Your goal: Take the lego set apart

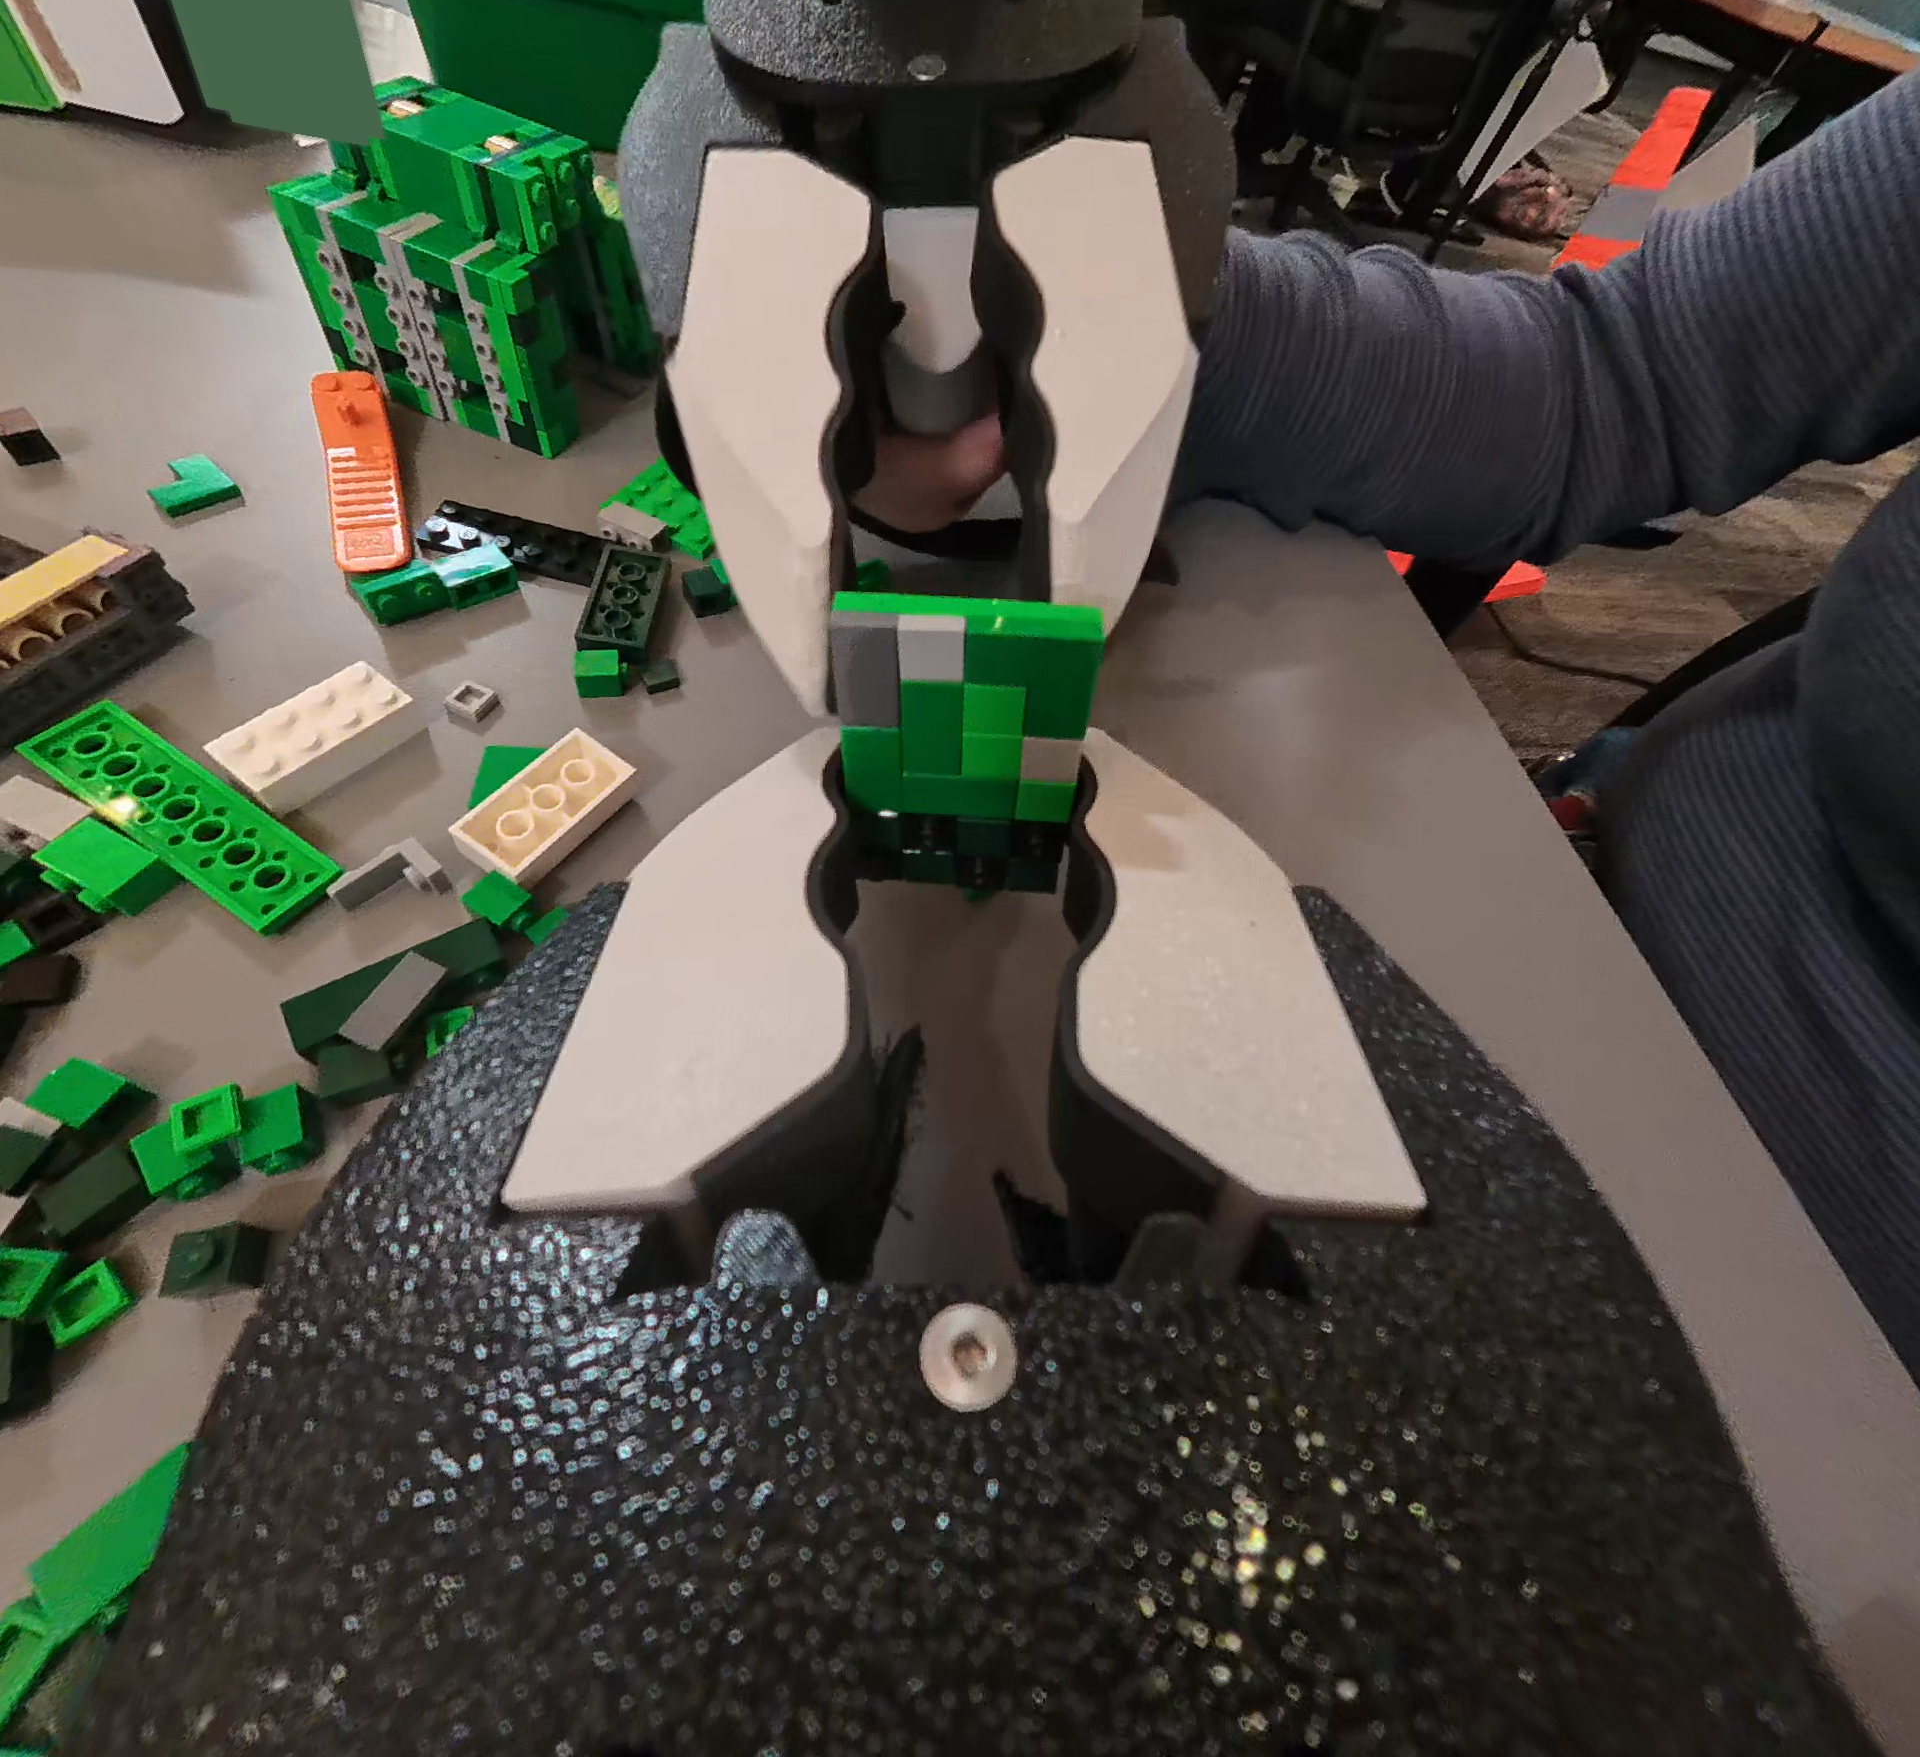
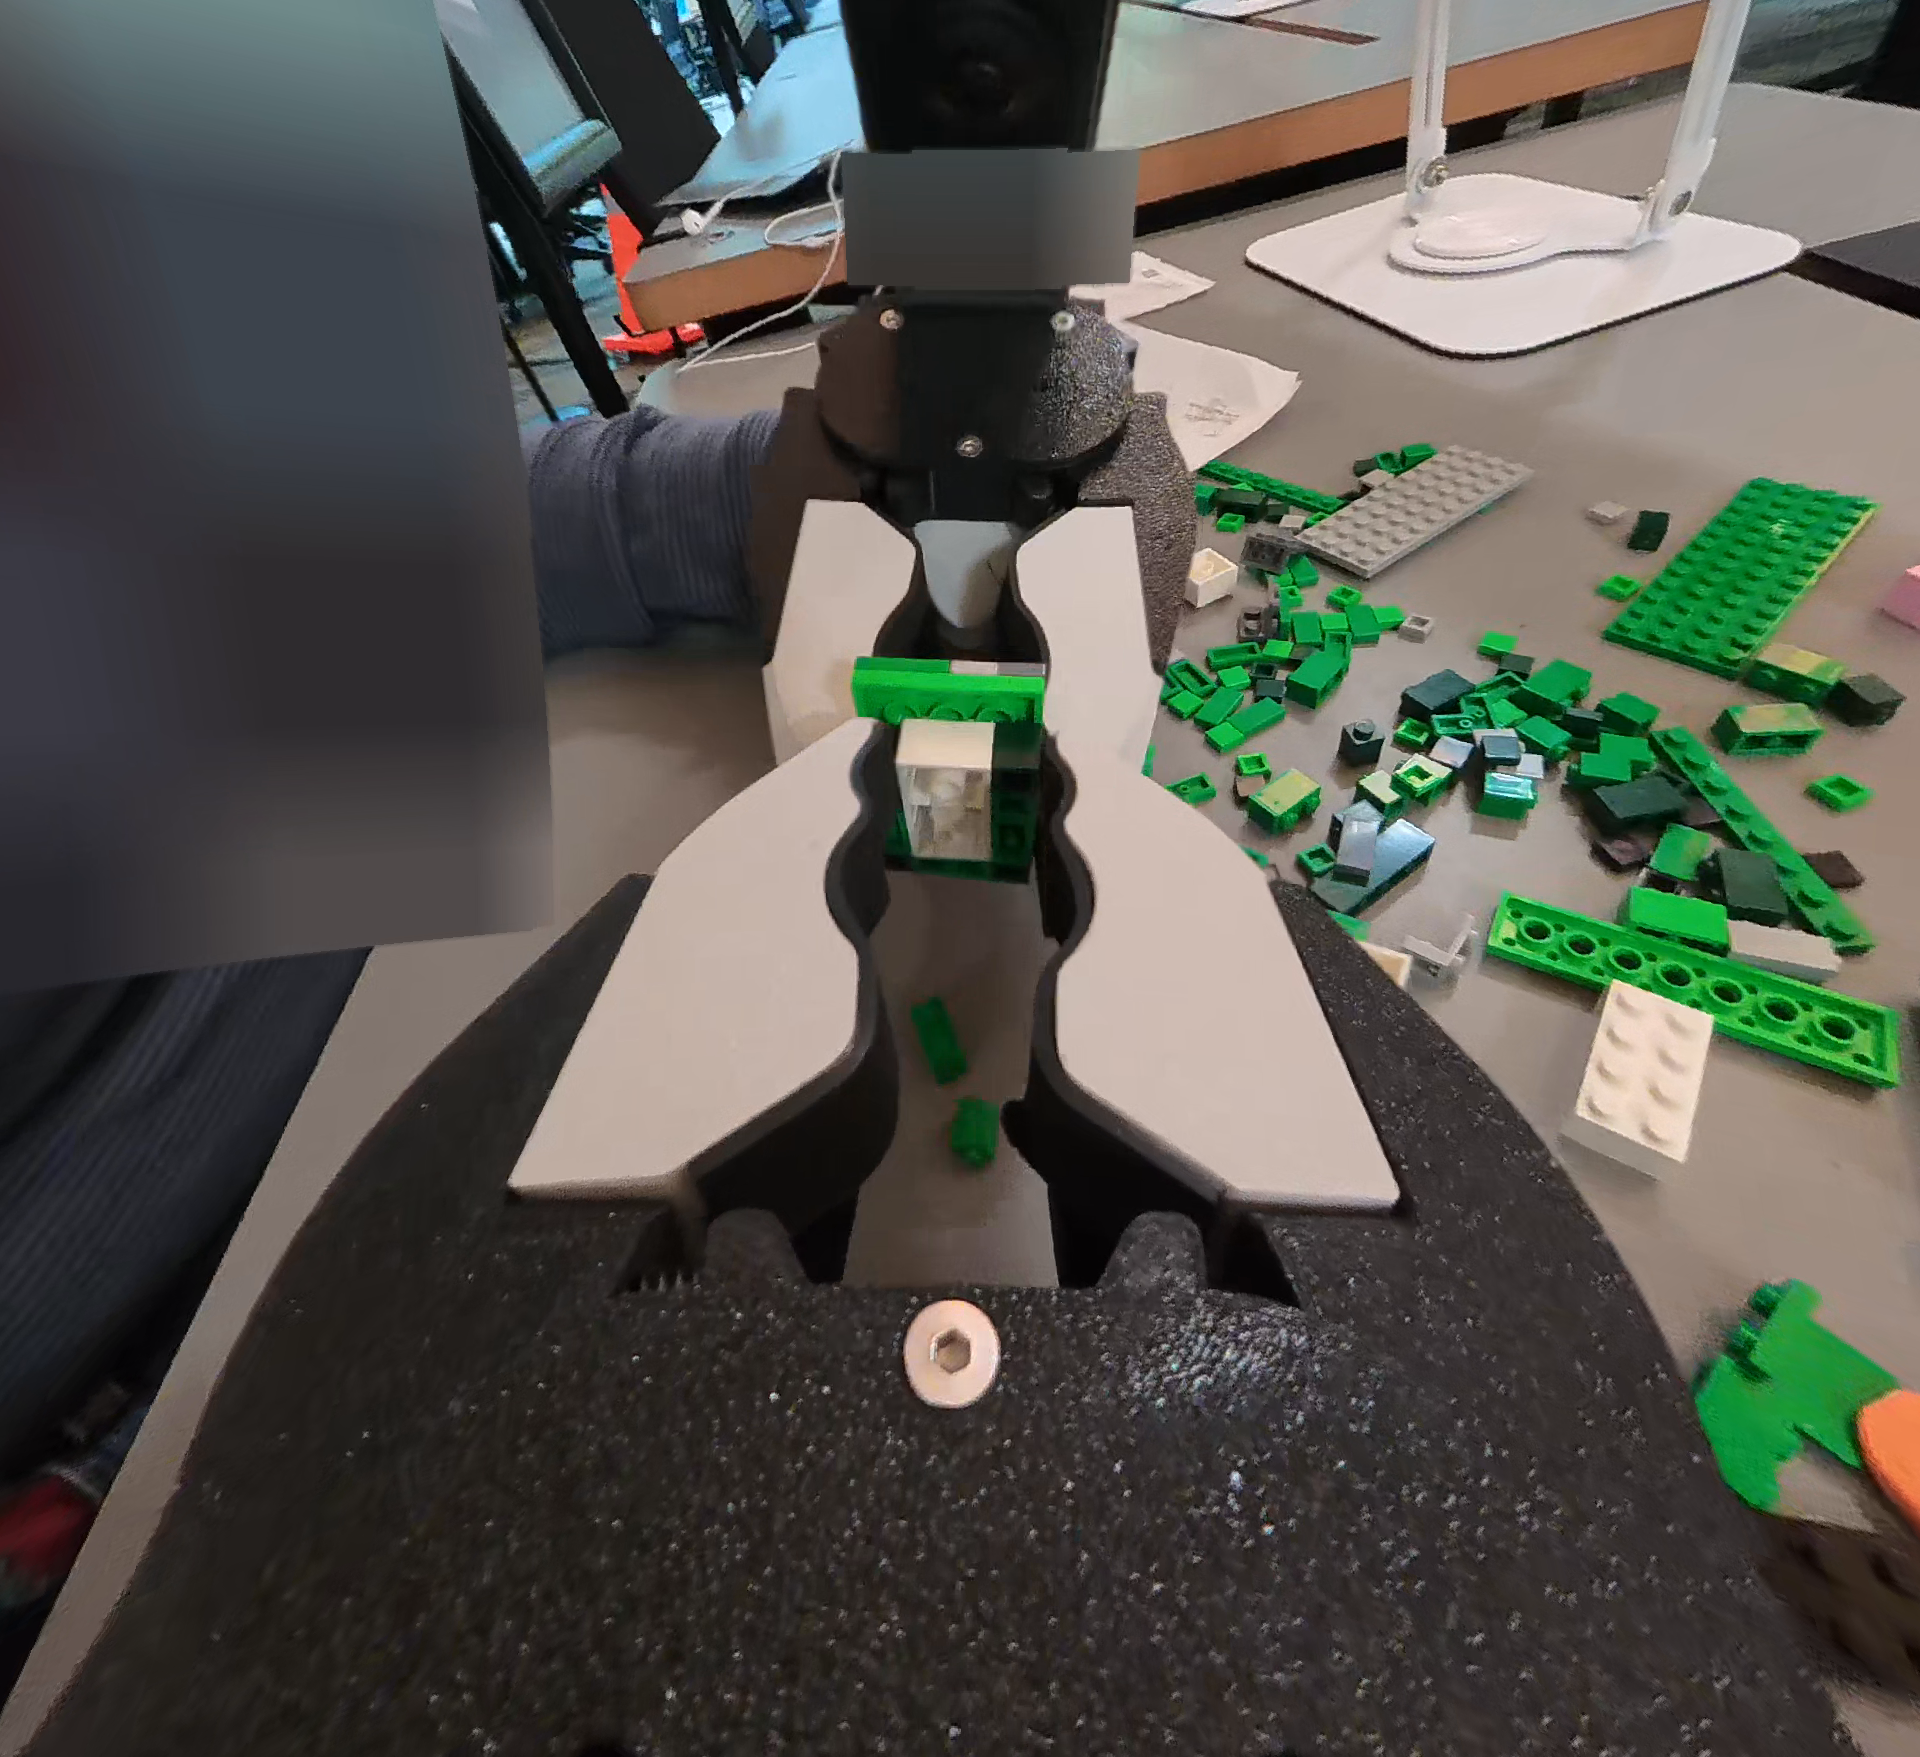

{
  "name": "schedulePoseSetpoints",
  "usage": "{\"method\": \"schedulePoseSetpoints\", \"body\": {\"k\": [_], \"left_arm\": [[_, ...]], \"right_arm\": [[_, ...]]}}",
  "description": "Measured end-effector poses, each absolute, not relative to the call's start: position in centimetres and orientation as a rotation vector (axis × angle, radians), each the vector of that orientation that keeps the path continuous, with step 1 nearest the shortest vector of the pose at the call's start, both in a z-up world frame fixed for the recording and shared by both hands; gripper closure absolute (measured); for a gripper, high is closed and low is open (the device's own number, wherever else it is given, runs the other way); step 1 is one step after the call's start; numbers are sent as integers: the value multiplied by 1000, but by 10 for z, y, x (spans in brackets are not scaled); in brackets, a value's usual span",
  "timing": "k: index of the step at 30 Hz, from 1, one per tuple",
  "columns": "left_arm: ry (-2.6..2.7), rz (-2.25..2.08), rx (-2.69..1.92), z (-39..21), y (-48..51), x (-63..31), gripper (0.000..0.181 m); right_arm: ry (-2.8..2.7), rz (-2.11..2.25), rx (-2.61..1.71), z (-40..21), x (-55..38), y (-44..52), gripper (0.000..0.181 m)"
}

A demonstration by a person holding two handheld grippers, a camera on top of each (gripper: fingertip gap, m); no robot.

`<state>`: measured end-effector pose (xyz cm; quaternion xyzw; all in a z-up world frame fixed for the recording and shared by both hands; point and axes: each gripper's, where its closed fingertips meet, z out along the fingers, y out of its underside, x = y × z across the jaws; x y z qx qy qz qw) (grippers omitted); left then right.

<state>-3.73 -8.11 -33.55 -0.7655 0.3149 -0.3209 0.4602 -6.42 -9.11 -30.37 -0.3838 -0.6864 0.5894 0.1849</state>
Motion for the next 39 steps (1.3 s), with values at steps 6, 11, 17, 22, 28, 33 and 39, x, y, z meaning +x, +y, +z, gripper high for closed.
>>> {"method": "schedulePoseSetpoints", "body": {"k": [6, 11, 17, 22, 28, 33, 39], "left_arm": [[871, -813, -1909, -342, -92, -27, 144], [932, -858, -1946, -349, -100, -21, 144], [966, -913, -1968, -352, -107, -16, 144], [982, -940, -1965, -352, -110, -14, 144], [876, -828, -1932, -345, -93, -26, 144], [757, -744, -1948, -344, -78, -36, 142], [463, -807, -1919, -329, -59, -64, 122]], "right_arm": [[-2052, 1620, -986, -310, -55, -100, 157], [-2126, 1614, -905, -316, -46, -105, 156], [-2161, 1644, -849, -320, -41, -109, 156], [-2164, 1668, -825, -320, -40, -112, 156], [-2059, 1675, -948, -312, -52, -102, 157], [-2005, 1553, -989, -312, -60, -89, 157], [-1913, 1128, -991, -316, -78, -62, 157]]}}
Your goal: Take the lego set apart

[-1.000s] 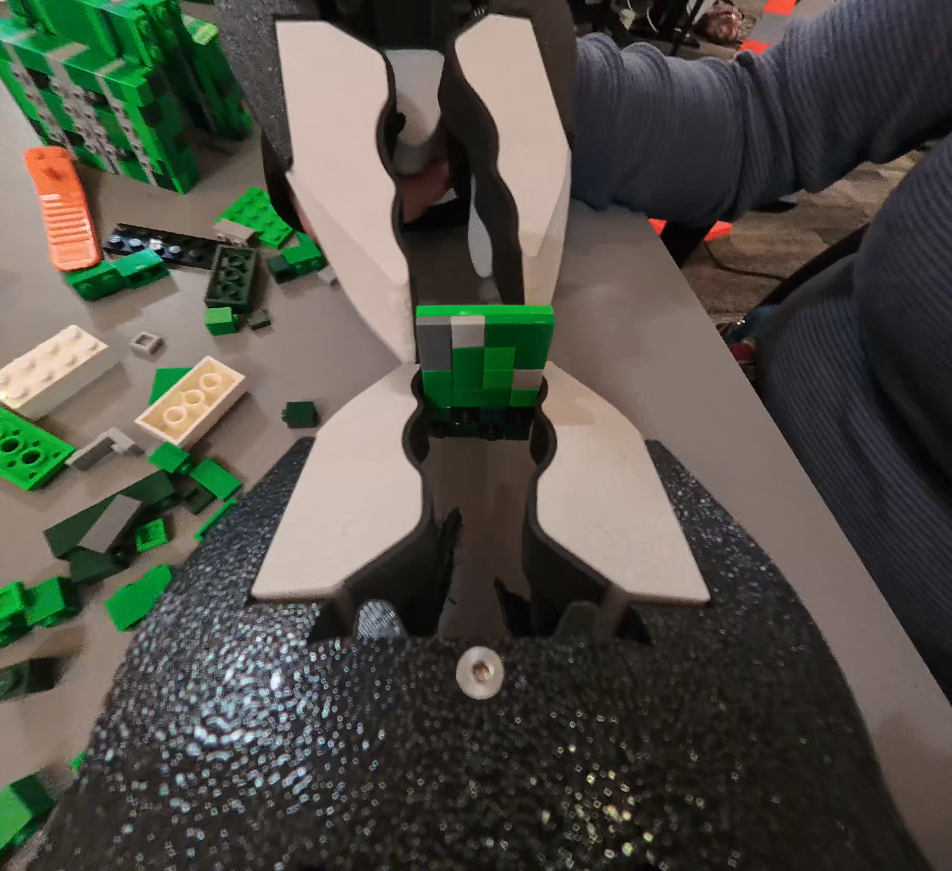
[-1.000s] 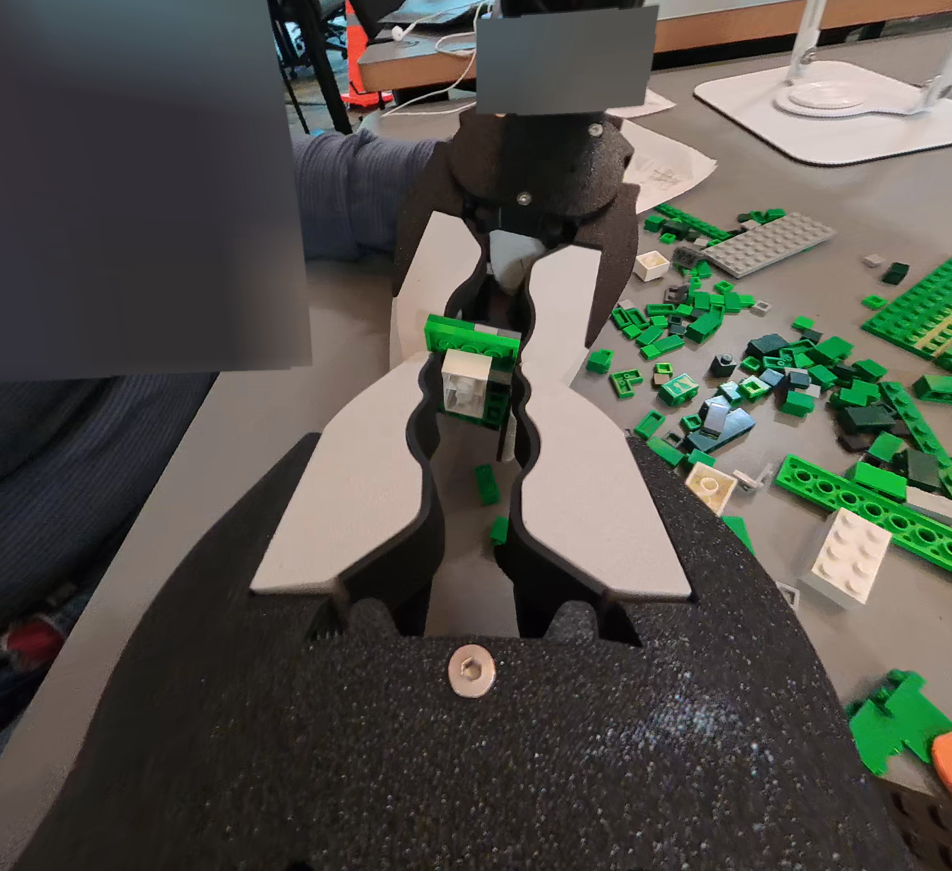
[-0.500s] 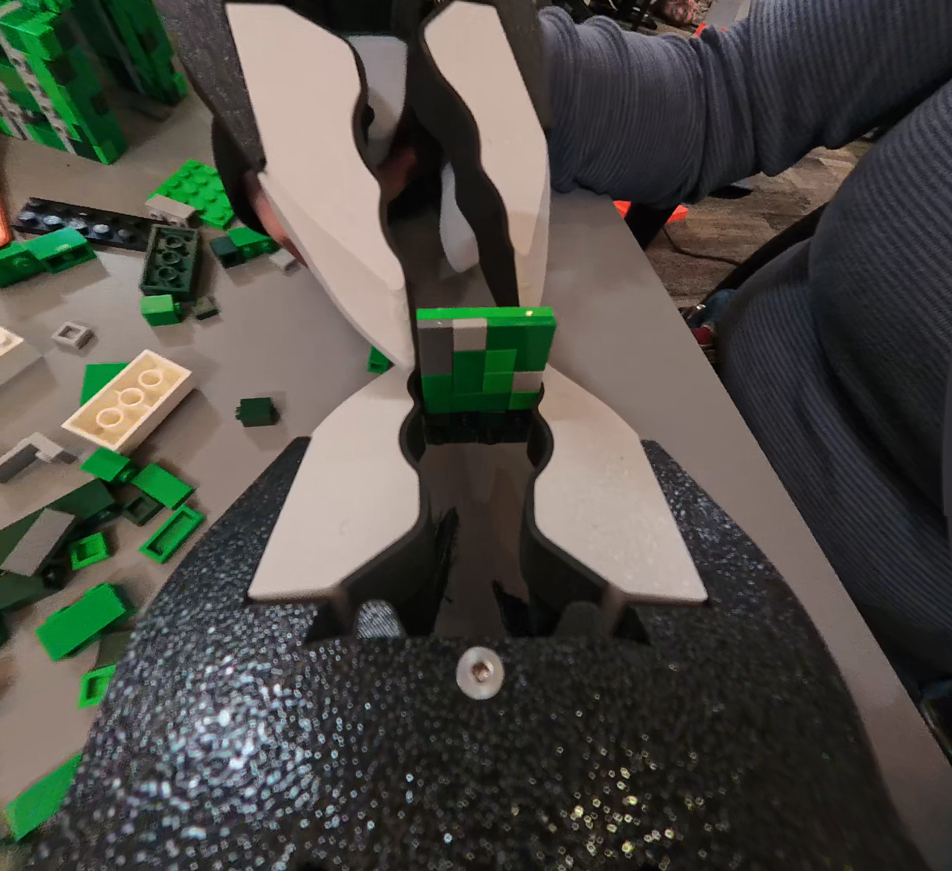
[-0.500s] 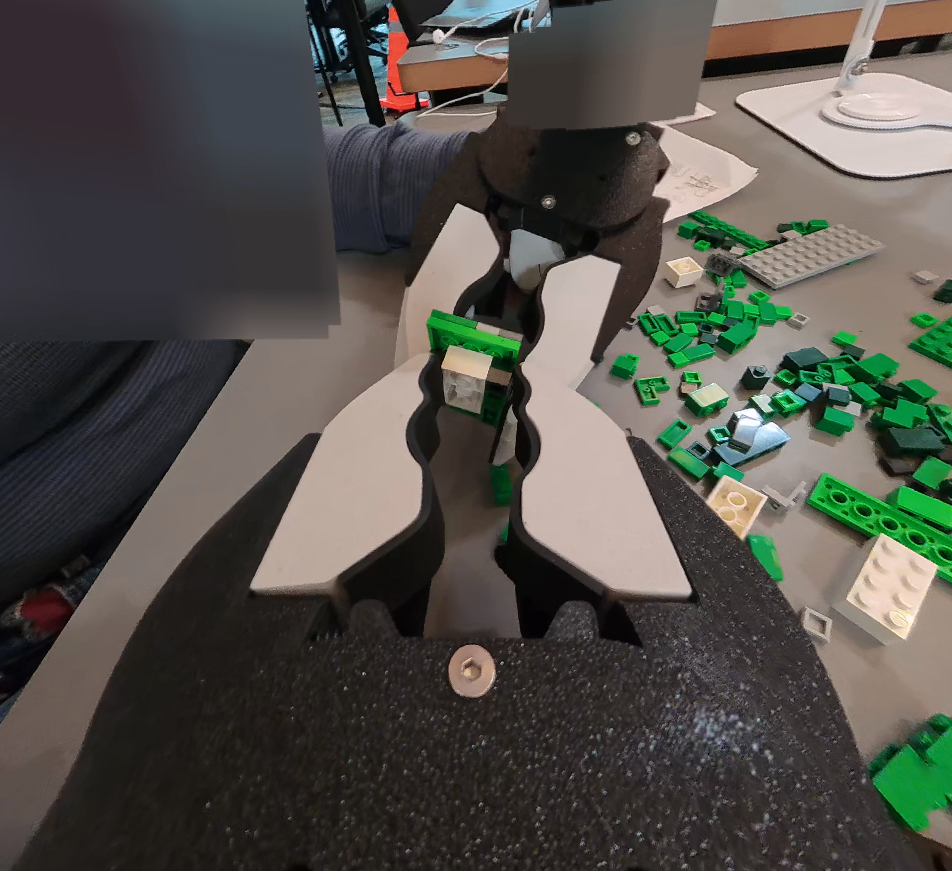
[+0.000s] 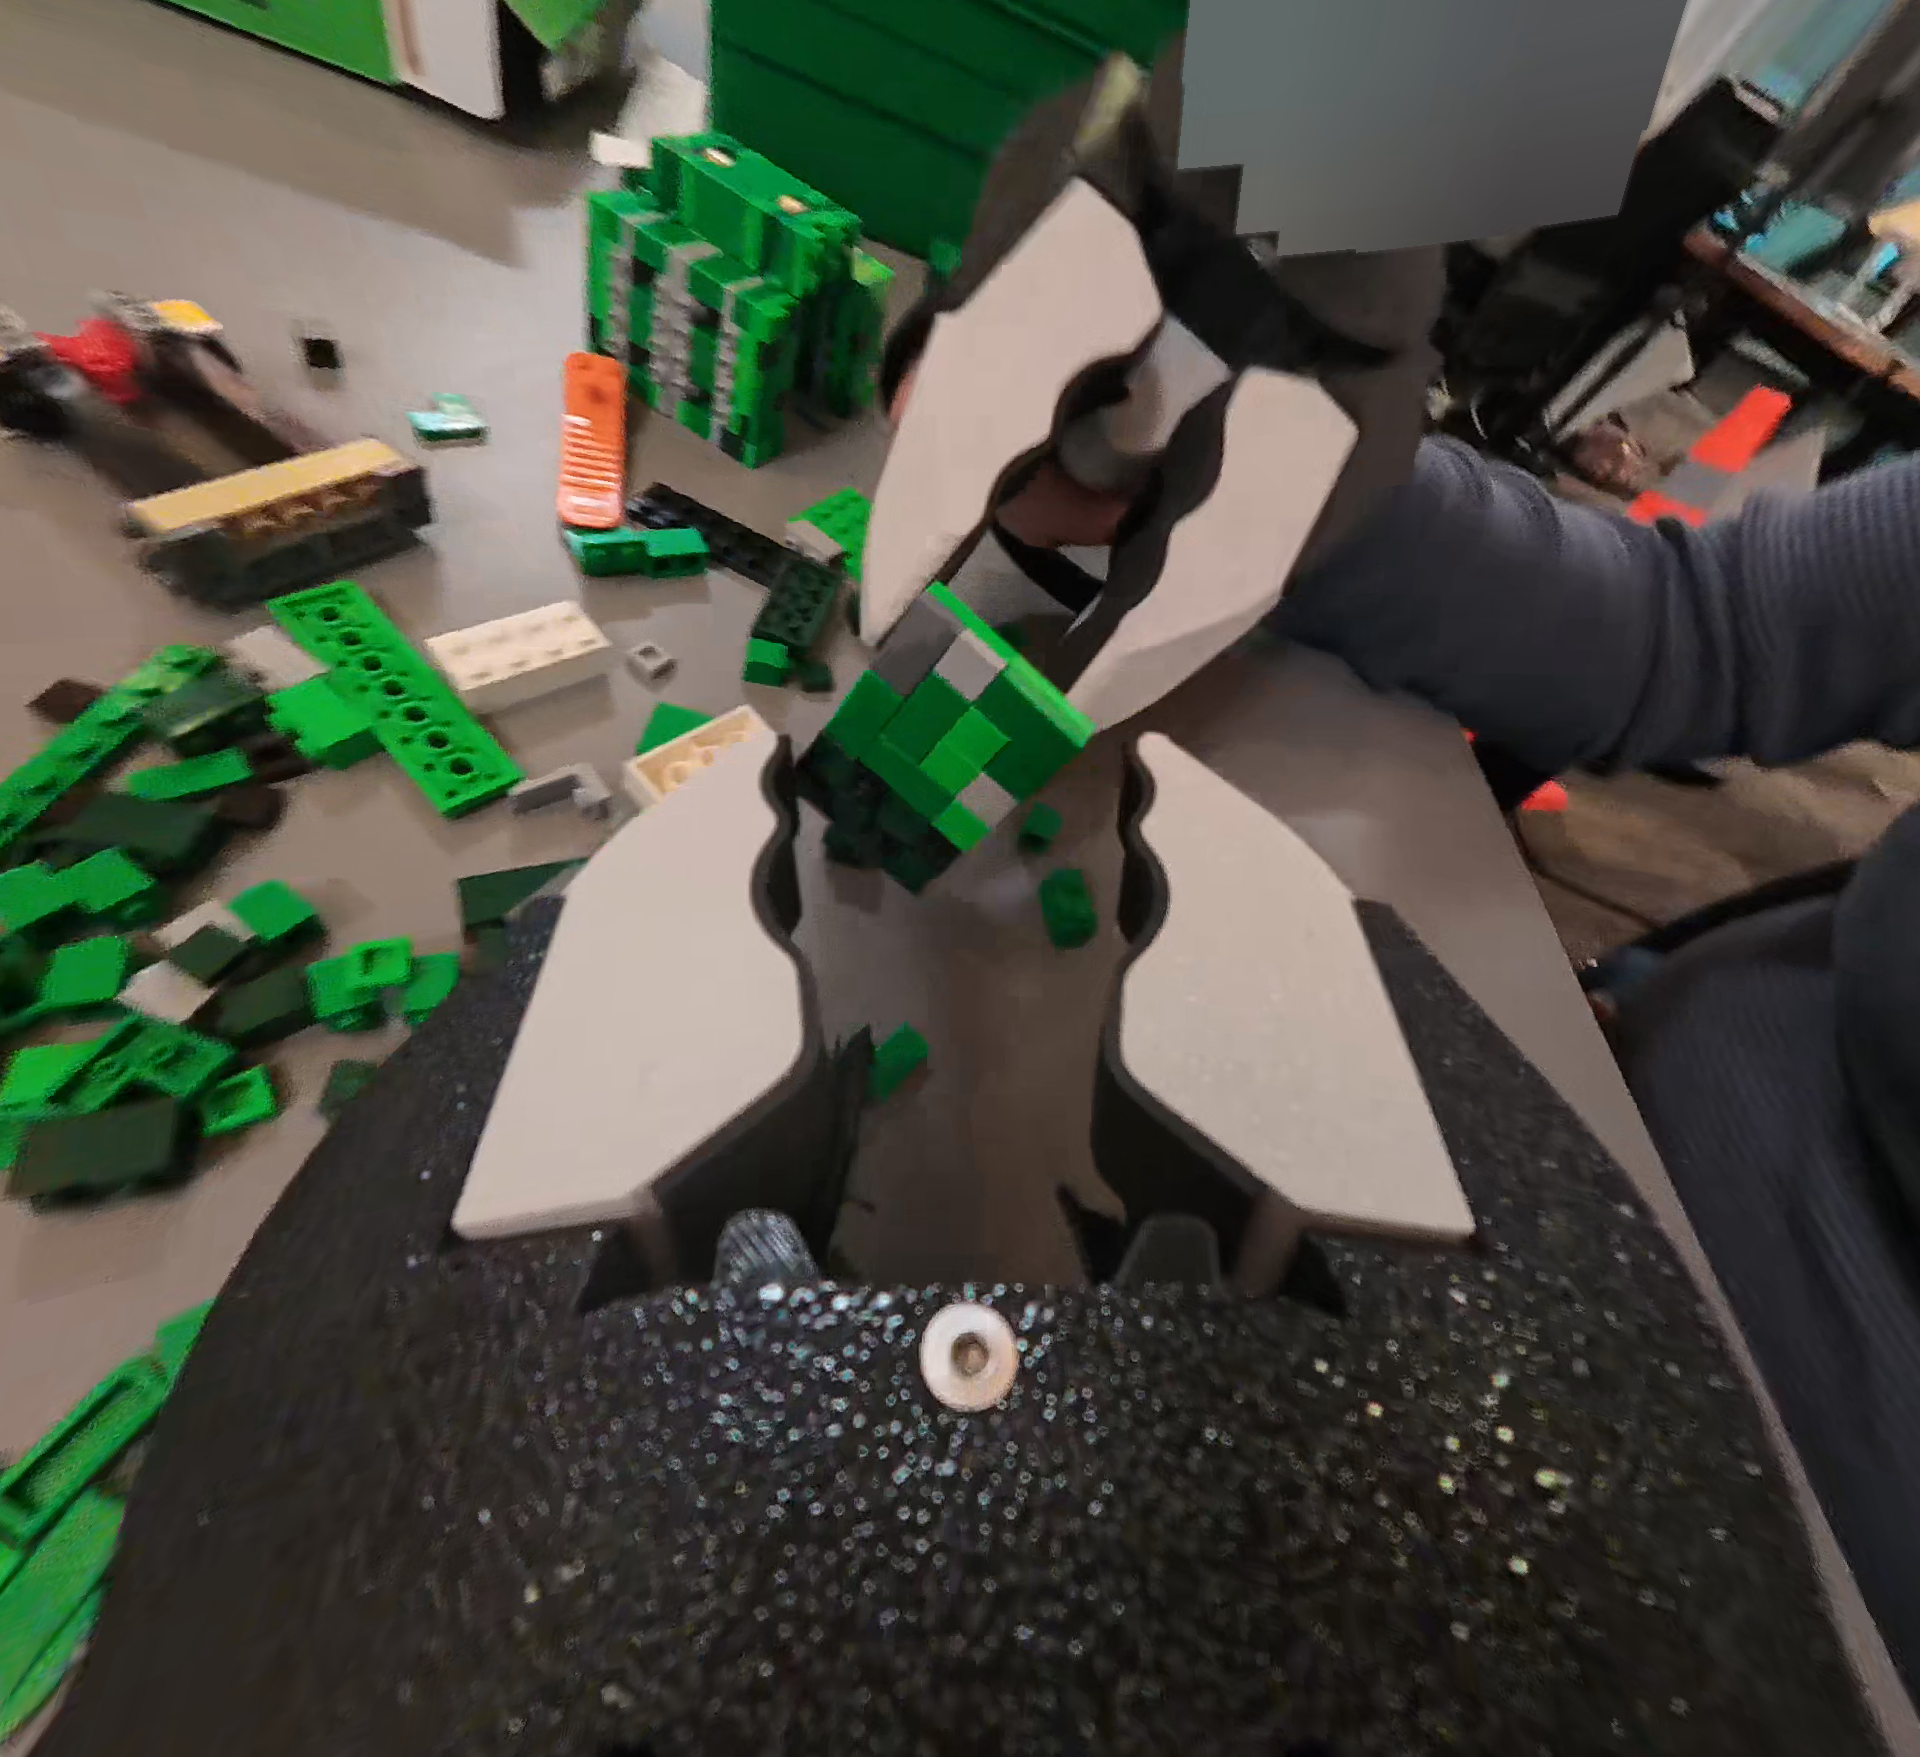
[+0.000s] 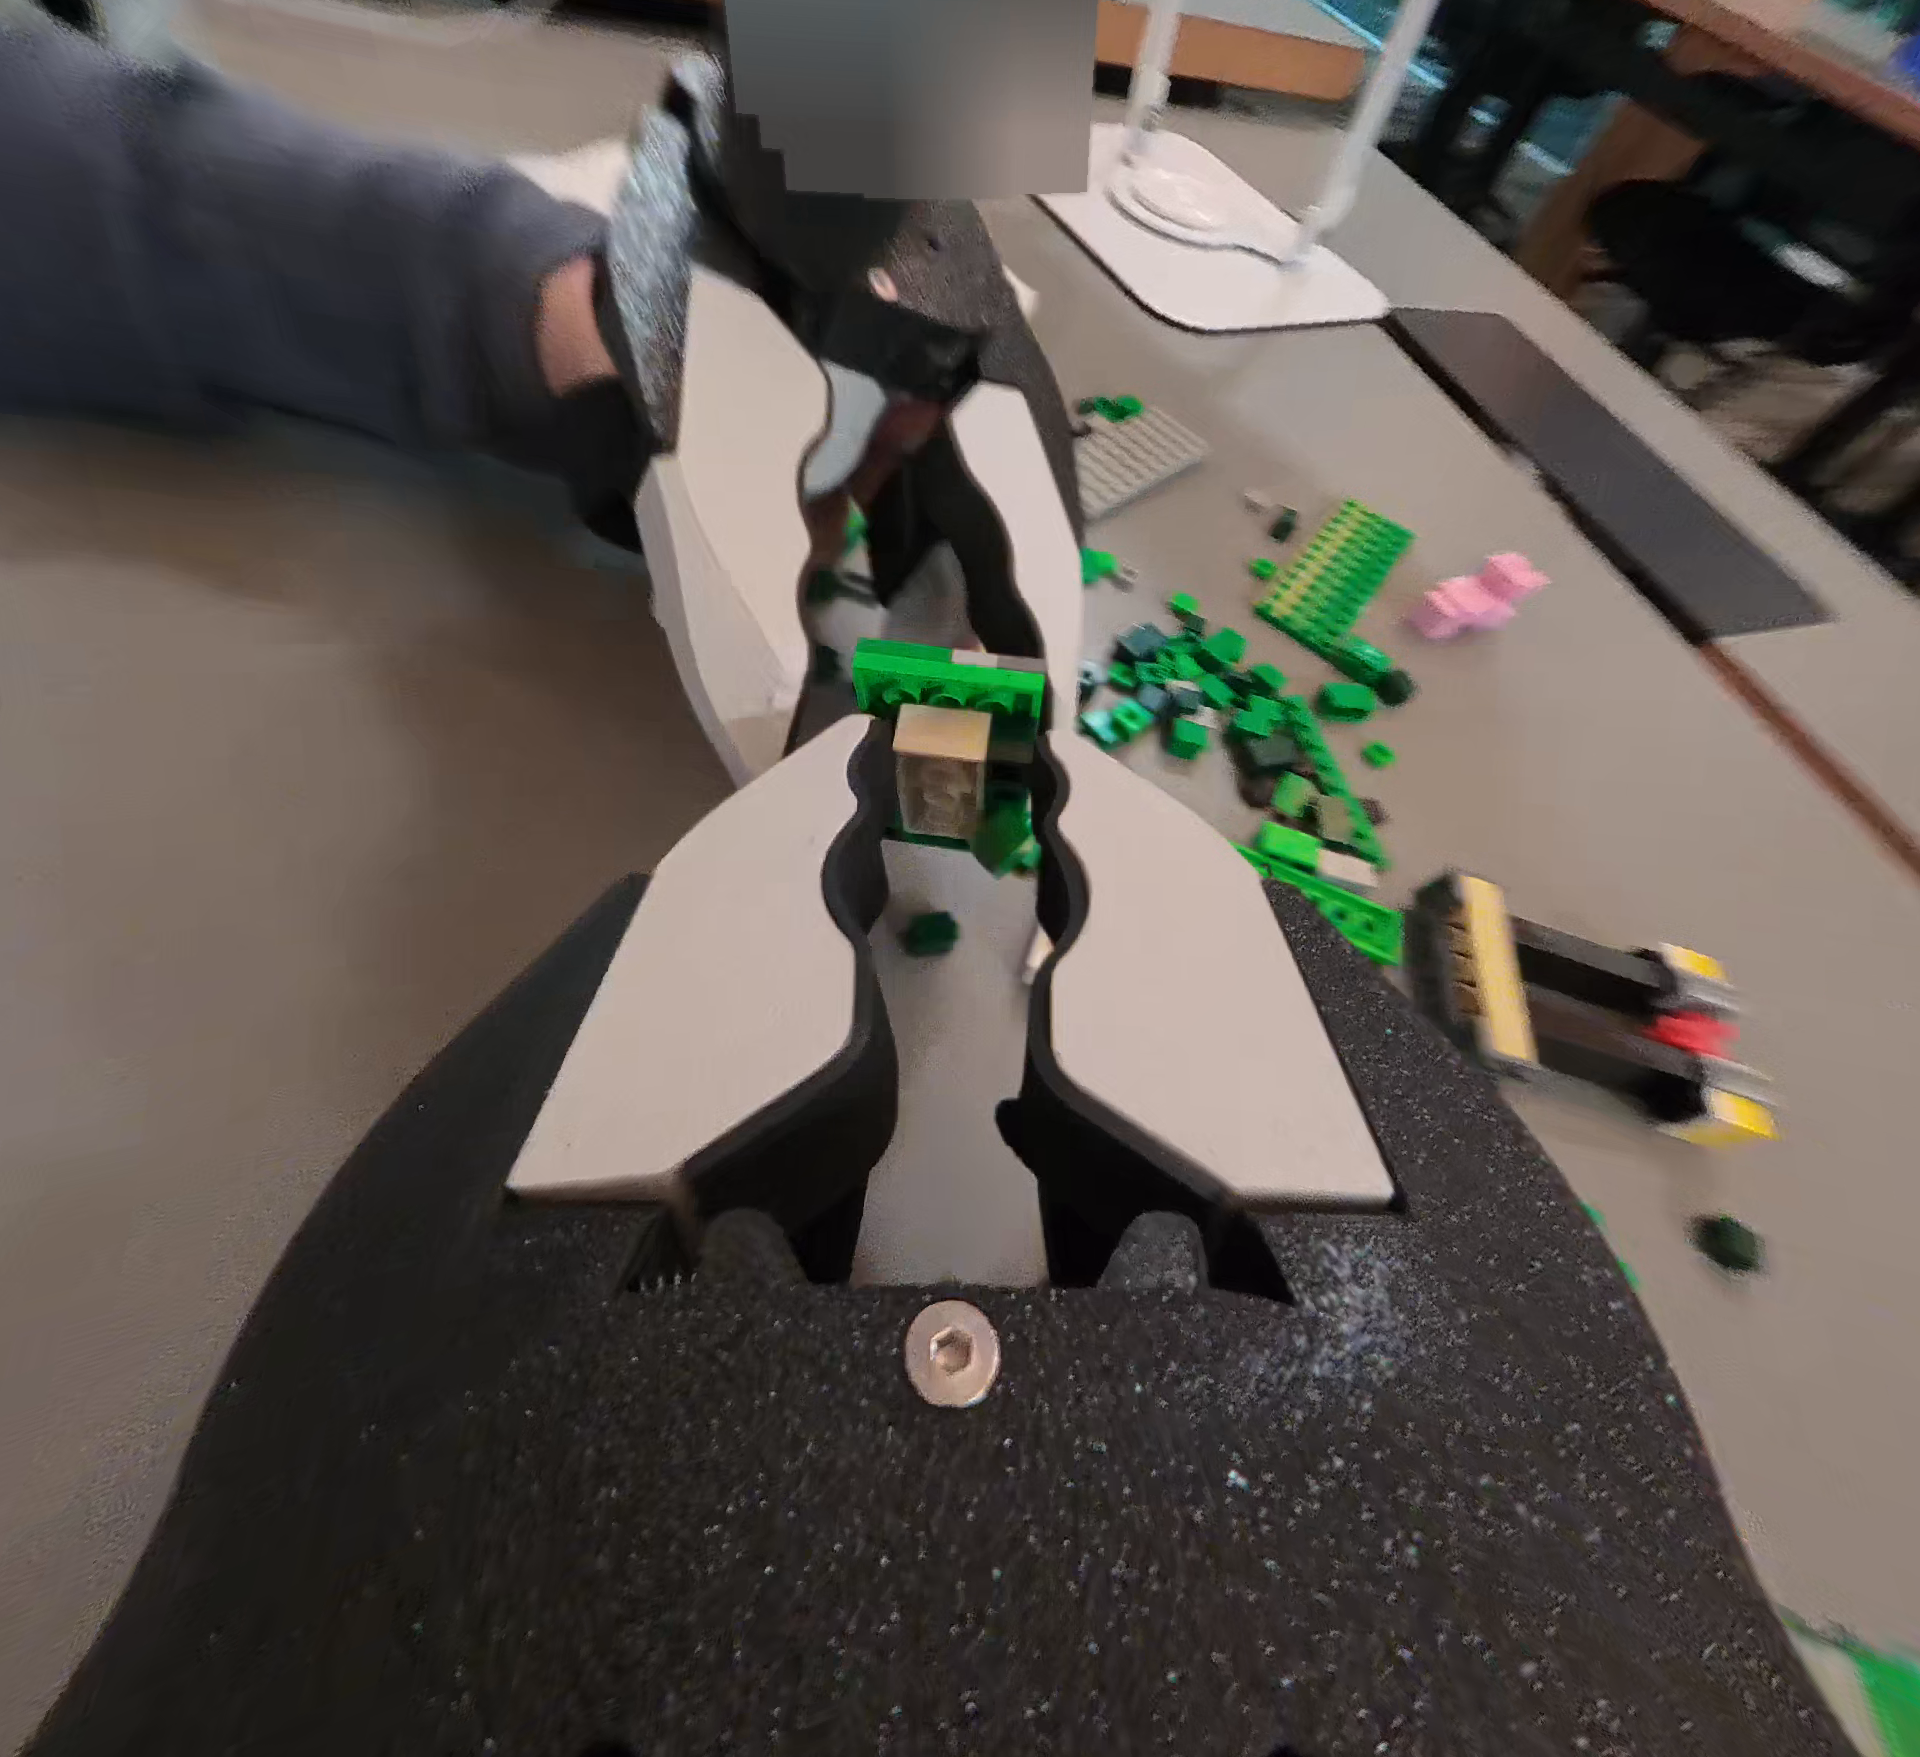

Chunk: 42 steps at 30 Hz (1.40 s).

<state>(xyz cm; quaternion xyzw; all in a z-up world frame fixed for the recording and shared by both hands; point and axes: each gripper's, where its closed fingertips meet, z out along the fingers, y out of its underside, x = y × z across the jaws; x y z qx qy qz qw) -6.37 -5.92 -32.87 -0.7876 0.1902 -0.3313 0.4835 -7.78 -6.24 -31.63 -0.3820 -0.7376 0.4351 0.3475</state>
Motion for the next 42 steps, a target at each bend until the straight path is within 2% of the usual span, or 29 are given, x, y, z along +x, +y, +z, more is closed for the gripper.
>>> {"method": "schedulePoseSetpoints", "body": {"k": [2, 5, 10, 14, 17, 22, 28, 34, 39, 42], "left_arm": [[434, -782, -1901, -325, -58, -71, 132], [357, -699, -1905, -324, -51, -84, 137], [334, -649, -1924, -327, -48, -85, 148], [381, -586, -1975, -335, -48, -82, 167], [385, -555, -1978, -337, -47, -82, 169], [423, -563, -2006, -340, -50, -79, 173], [416, -762, -1952, -331, -57, -69, 173], [397, -748, -1986, -337, -55, -74, 175], [368, -800, -1967, -332, -57, -74, 175], [367, -779, -1986, -335, -56, -75, 175]], "right_arm": [[-1904, 920, -976, -321, -82, -51, 157], [-1911, 648, -941, -329, -84, -36, 157], [-1919, 483, -864, -329, -88, -39, 157], [-1932, 326, -789, -332, -89, -37, 157], [-1938, 266, -744, -332, -88, -37, 157], [-1955, 319, -699, -331, -84, -42, 157], [-1954, 665, -767, -322, -75, -50, 157], [-1931, 840, -790, -319, -73, -55, 157], [-1886, 744, -761, -316, -79, -55, 153], [-1912, 748, -795, -323, -79, -53, 156]]}}
